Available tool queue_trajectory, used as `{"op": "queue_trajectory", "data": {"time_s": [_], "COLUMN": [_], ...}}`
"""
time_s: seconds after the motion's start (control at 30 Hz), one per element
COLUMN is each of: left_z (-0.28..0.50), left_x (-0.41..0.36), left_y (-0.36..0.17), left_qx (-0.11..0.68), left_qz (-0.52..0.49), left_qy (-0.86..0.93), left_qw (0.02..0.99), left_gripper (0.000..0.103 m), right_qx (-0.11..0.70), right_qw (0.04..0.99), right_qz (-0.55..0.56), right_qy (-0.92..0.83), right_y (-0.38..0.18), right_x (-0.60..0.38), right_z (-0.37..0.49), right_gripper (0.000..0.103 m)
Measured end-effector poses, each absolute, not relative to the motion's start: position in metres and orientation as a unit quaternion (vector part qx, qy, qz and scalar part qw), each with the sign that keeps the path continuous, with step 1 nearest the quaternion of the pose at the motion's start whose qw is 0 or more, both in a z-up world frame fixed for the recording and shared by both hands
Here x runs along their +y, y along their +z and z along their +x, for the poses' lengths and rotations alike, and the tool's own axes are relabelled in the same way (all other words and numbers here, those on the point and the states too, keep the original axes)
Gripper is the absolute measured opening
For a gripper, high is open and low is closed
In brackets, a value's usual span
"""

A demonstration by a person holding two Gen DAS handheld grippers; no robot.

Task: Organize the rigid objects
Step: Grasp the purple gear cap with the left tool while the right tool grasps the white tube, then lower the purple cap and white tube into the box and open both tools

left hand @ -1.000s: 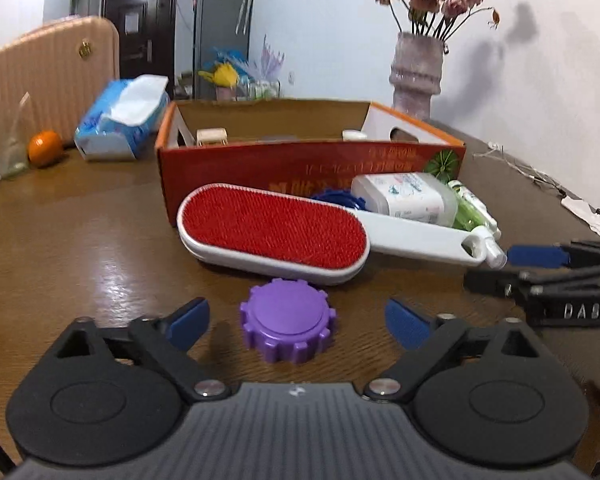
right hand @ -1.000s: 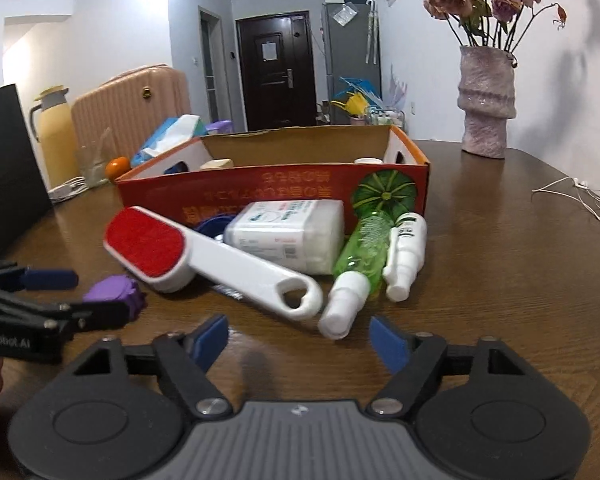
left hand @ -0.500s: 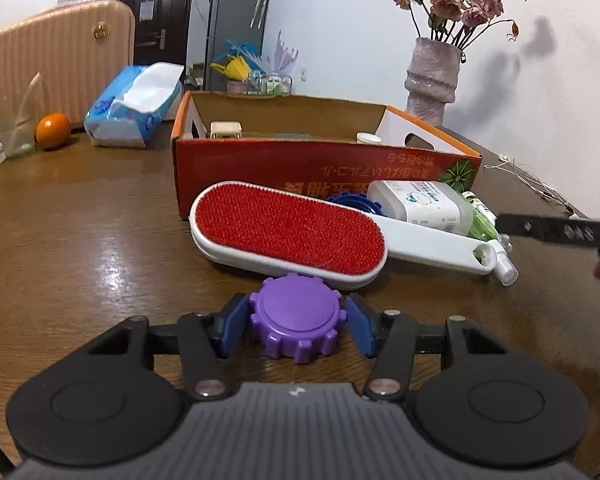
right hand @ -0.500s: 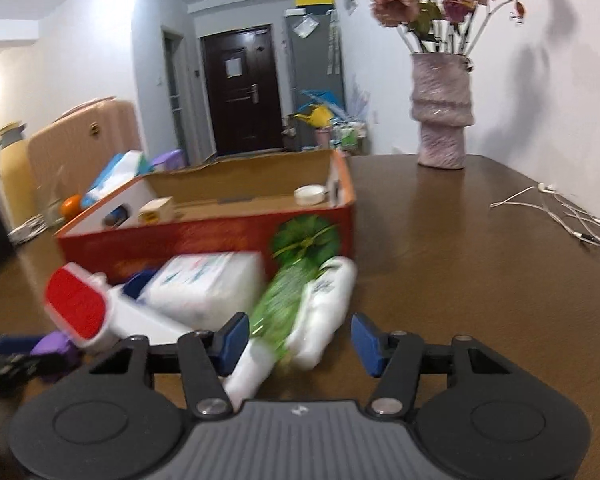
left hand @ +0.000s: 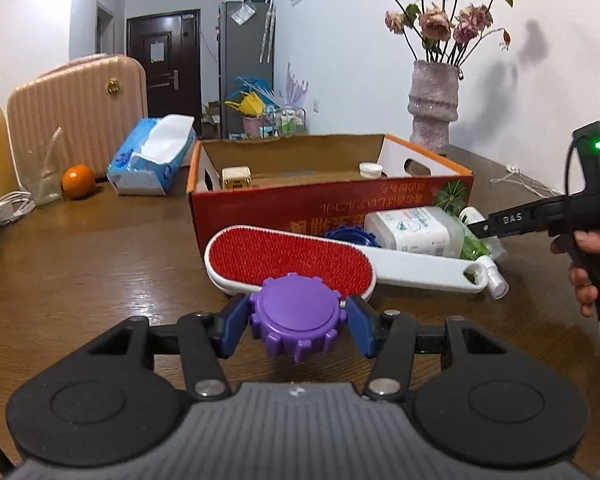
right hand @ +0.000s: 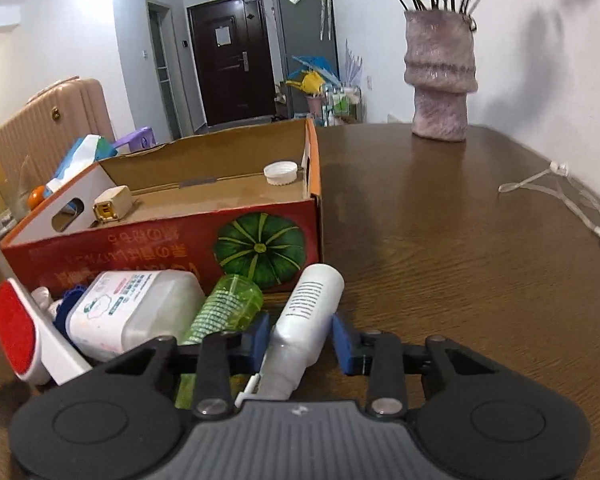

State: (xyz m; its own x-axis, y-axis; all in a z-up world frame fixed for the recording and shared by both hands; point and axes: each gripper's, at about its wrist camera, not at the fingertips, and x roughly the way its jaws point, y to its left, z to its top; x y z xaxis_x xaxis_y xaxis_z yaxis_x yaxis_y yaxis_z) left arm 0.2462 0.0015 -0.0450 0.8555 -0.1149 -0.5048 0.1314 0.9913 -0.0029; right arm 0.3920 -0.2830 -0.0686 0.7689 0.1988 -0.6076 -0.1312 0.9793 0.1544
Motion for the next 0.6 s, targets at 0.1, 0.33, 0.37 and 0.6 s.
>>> {"op": "queue_trajectory", "data": {"time_s": [0.1, 0.33, 0.37, 0.6], "left_z": [0.235, 0.198, 0.192, 0.159], "left_x": [0.003, 0.007, 0.008, 0.009], "left_y": [-0.037, -0.019, -0.018, -0.012], "left_qx": [0.251, 0.222, 0.221, 0.208], "left_qz": [0.011, 0.006, 0.004, -0.004], "left_qy": [-0.057, -0.048, -0.046, -0.038], "left_qw": [0.966, 0.974, 0.974, 0.977], "left_gripper": [0.055, 0.055, 0.055, 0.055], "right_qx": [0.341, 0.334, 0.330, 0.287], "right_qw": [0.932, 0.938, 0.940, 0.954], "right_qz": [0.081, 0.044, 0.038, 0.023], "right_qy": [0.092, 0.078, 0.080, 0.083], "right_y": [-0.070, -0.065, -0.064, -0.049], "right_x": [-0.291, -0.282, -0.281, -0.287], "right_z": [0.405, 0.396, 0.388, 0.303], "right_gripper": [0.031, 0.027, 0.027, 0.027]}}
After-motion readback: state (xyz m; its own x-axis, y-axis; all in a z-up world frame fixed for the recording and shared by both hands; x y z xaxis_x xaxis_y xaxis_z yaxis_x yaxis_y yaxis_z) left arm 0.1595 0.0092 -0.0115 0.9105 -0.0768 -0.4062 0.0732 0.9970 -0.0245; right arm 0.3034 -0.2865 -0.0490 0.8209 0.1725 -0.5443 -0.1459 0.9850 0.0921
